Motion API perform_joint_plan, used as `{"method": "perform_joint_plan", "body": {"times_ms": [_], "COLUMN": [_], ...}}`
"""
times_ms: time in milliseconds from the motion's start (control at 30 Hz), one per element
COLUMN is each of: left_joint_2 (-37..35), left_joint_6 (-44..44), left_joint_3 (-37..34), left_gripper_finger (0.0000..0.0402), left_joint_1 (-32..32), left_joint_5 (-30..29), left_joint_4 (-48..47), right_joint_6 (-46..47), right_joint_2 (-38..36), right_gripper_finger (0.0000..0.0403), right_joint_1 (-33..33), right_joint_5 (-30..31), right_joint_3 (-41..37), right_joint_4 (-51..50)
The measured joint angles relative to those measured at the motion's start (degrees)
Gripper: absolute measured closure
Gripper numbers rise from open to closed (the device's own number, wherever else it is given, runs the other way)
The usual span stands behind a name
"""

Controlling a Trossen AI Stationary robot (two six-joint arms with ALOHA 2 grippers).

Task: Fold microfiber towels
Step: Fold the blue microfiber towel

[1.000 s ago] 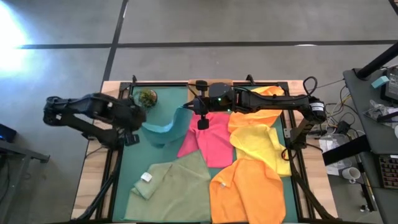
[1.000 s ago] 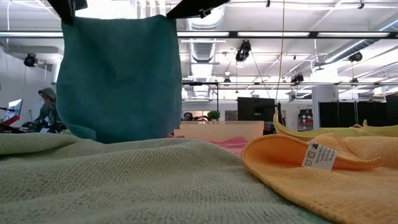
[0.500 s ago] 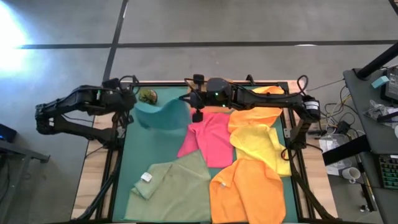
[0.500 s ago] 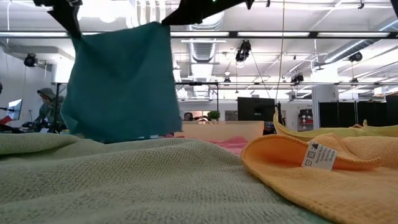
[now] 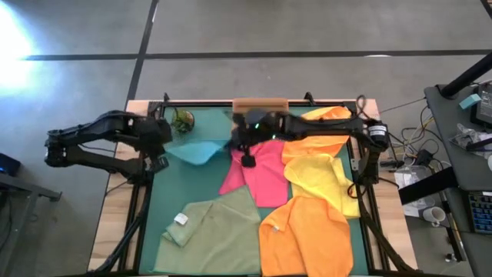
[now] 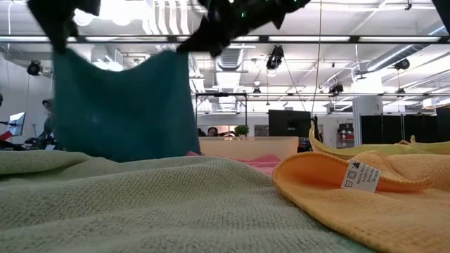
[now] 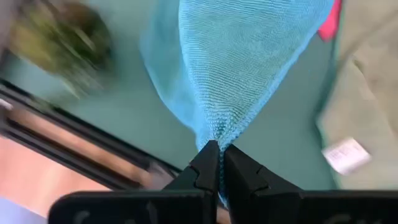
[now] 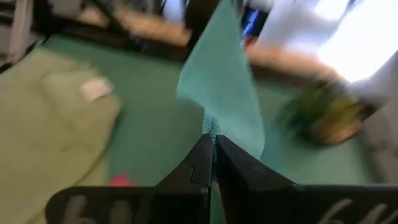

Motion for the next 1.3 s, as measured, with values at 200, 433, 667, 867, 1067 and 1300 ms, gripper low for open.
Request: {"method": "perform_joint_plan", "body": {"times_ms": [200, 433, 667, 867, 1067, 1300], "left_joint_2": [-2.0, -4.0, -4.2, -3.9, -3.3, -2.2], "left_joint_6": [-5.9, -9.3, -7.6, 0.1, 9.0, 8.4], "left_joint_3": [-11.9, -20.6, -21.0, -19.9, -19.7, -19.2], "left_gripper_finger": [0.0402, 0.0402, 0.0402, 0.0402, 0.0402, 0.0402], "left_joint_1": [-2.9, -5.4, -5.4, -5.4, -5.4, -5.4], "left_joint_5": [5.8, 7.9, 7.1, 2.2, -12.1, -20.8], "left_joint_4": [0.0, 2.7, 5.7, 9.0, 10.0, 17.4], "right_joint_6": [3.2, 5.3, 3.2, 0.0, -0.9, 7.3], "right_joint_2": [2.2, 2.0, 1.8, 1.8, 1.8, 1.8], "right_gripper_finger": [0.0395, 0.0394, 0.0394, 0.0394, 0.0394, 0.0394], "right_joint_1": [4.8, 10.3, 10.7, 7.8, 1.2, -3.7], "right_joint_5": [-1.2, -0.6, 4.0, 5.3, 5.1, 1.6], "right_joint_3": [-1.9, -3.7, -3.8, -3.8, -3.6, -1.6], "right_joint_4": [-0.3, -0.2, -0.5, 0.0, 2.0, 1.9]}}
